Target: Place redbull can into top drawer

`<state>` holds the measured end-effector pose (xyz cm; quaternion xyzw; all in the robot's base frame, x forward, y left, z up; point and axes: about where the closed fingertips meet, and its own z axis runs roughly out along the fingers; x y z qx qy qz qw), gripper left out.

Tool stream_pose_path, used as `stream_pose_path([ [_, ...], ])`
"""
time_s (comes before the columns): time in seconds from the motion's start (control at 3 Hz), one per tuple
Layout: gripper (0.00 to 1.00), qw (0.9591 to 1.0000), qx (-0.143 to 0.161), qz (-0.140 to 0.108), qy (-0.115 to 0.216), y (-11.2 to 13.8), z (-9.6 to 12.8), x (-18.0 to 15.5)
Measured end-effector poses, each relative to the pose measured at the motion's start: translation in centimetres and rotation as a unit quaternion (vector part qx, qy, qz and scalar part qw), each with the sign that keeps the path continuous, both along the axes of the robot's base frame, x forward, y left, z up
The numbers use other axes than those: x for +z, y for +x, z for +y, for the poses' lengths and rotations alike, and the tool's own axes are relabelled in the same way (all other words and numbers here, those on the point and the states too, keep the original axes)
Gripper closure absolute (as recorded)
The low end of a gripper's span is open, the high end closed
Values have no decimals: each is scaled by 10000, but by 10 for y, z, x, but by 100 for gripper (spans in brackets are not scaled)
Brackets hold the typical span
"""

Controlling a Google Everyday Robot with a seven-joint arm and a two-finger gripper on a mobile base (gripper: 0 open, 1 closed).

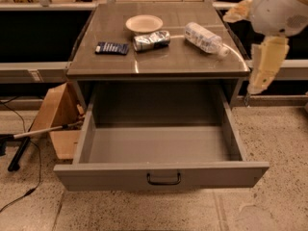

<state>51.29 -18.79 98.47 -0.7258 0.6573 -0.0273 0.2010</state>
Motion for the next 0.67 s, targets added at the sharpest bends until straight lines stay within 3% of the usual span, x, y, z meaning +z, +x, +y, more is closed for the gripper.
stream_pose_path([
  [0.67, 0, 10000, -14, -43, -74, 48, 21, -6],
])
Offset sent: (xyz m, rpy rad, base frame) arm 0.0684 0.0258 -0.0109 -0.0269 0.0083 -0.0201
